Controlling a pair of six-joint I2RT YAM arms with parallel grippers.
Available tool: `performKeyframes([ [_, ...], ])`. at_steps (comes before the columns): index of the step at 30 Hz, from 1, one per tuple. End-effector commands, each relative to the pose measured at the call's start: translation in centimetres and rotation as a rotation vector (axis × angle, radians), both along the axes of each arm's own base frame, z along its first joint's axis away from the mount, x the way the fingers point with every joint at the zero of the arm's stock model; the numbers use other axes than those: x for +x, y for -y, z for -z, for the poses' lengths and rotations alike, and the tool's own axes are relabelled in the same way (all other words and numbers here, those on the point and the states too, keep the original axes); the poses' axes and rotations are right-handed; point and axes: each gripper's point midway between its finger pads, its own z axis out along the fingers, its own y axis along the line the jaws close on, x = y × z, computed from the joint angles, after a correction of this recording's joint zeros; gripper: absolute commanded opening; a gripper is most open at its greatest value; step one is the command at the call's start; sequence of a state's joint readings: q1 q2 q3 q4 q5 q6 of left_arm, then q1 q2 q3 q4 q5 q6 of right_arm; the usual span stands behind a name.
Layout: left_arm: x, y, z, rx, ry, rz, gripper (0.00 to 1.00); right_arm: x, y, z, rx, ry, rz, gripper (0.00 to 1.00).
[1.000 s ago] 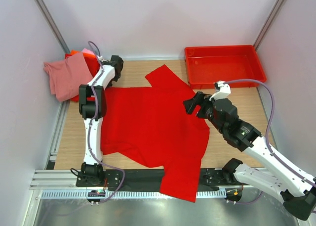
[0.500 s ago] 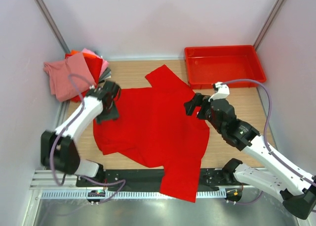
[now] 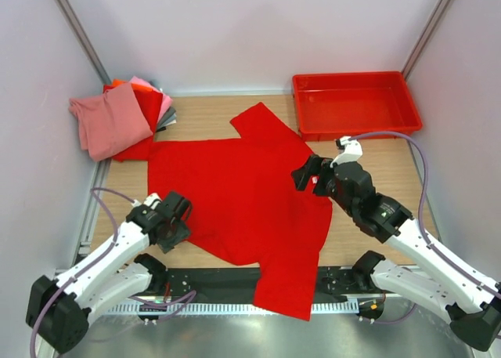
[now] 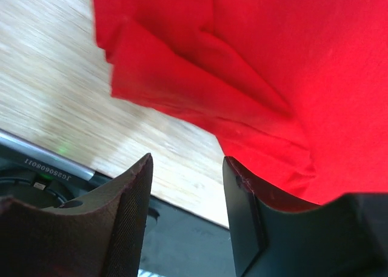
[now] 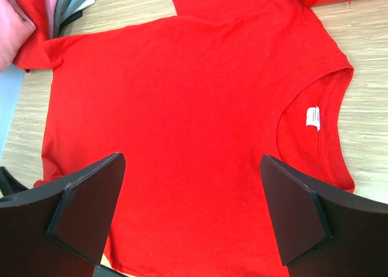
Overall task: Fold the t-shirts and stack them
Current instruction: Flatten the tshirt out, then fold the tshirt
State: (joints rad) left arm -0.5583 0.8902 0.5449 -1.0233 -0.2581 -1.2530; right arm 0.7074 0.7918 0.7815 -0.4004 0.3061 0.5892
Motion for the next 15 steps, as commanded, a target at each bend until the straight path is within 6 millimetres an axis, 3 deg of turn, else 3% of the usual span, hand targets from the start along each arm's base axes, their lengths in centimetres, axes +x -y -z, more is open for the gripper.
performKeyframes([
  [1, 1.2, -1.8, -0.4, 0.053, 0.115, -0.137, 0.51, -0.5, 0.0, -0.7, 0.015, 0.015, -0.020, 1.00],
  [10, 1.3, -4.3, 0.0, 0.176, 0.135, -0.213, 0.61, -1.0, 0.7, -0.8, -0.032, 0.010, -0.027, 1.00],
  [14, 1.3, -4.4, 1.2, 0.188, 0.104, -0.206, 0.61, -1.2, 1.1, -0.3, -0.042, 0.005, -0.021, 1.00],
  [15, 1.4, -4.5, 1.3, 0.202, 0.089, -0.204, 0.55, -1.2, 1.1, -0.2, -0.043, 0.003, -0.019, 1.00],
])
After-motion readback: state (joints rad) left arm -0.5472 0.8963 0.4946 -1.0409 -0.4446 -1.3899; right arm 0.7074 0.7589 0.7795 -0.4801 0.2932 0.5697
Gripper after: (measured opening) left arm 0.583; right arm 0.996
